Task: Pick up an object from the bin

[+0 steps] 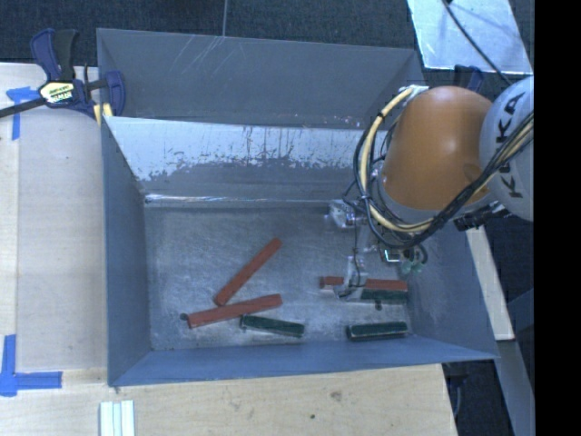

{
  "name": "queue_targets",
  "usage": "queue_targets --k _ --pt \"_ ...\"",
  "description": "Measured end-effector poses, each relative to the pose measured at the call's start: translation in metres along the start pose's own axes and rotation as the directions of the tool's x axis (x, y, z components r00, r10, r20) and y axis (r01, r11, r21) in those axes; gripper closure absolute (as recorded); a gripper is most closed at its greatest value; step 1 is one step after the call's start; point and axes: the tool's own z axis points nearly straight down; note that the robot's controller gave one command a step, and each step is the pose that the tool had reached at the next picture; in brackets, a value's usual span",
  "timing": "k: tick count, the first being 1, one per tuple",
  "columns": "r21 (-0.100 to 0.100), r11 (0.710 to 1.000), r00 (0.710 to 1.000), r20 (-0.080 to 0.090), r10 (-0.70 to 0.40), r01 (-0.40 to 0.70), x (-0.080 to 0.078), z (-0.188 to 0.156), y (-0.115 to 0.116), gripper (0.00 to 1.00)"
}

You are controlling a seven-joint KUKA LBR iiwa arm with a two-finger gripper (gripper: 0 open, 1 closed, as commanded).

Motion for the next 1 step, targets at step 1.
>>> queue_targets --k 1 --pt "0.001 0.999 0.999 0.002 -0.032 0.032 -0.0064 0.1152 -0.0529 0.0"
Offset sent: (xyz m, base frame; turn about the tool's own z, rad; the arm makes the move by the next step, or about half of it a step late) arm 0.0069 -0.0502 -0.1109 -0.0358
